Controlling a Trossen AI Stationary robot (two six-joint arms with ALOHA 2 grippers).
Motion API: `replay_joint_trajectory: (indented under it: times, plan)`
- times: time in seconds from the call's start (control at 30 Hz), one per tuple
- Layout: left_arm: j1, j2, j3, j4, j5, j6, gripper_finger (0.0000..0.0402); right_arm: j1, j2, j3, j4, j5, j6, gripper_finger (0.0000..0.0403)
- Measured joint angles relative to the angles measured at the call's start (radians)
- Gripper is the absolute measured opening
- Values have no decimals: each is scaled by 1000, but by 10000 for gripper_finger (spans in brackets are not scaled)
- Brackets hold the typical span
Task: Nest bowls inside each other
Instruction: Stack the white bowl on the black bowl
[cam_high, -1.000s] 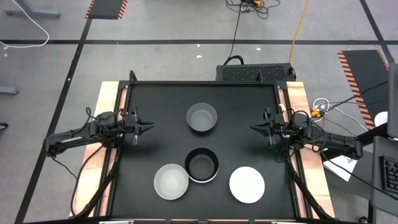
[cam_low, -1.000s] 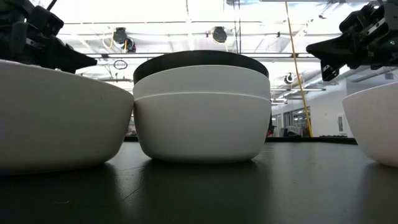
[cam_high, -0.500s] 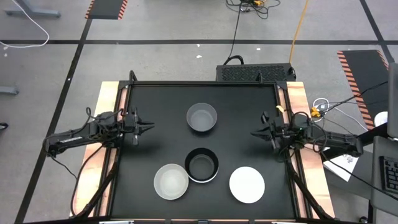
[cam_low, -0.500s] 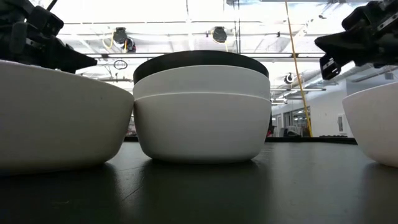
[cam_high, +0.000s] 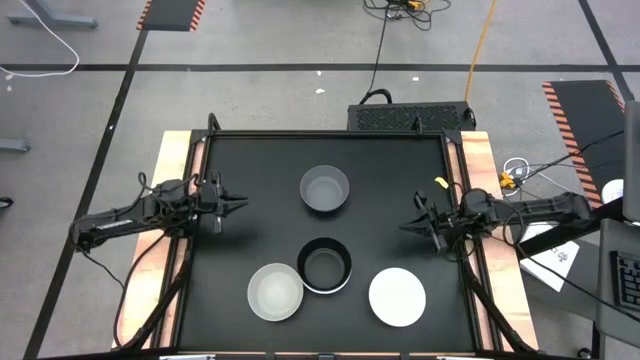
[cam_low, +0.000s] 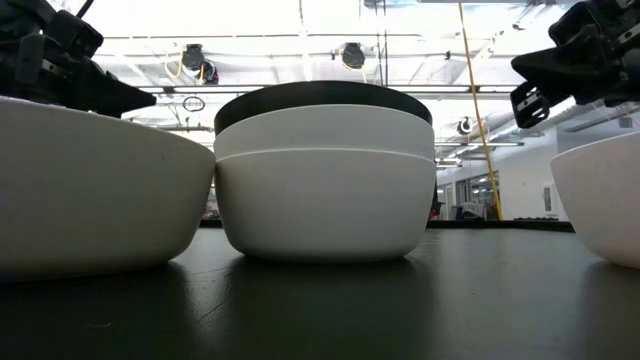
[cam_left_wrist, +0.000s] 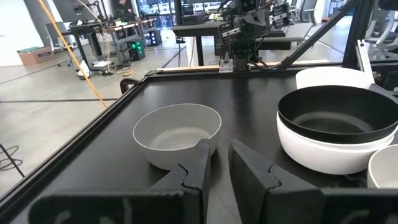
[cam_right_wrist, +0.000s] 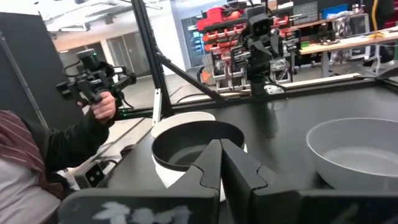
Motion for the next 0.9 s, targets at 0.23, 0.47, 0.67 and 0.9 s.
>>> replay_joint_trajectory:
  times: [0.23, 0.47, 0.67, 0.9]
  plan:
    - [0, 0, 0, 0, 0, -10, 60, 63, 128, 0, 150, 0, -11, 0]
    - [0, 0, 0, 0, 0, -14, 60, 162, 213, 9, 252, -5, -38, 0]
    - [0, 0, 0, 0, 1, -14, 60, 236, 246, 9, 387, -7, -86, 0]
    - [0, 0, 0, 0, 1, -19, 60, 265, 309, 93, 304, 27, -85, 6]
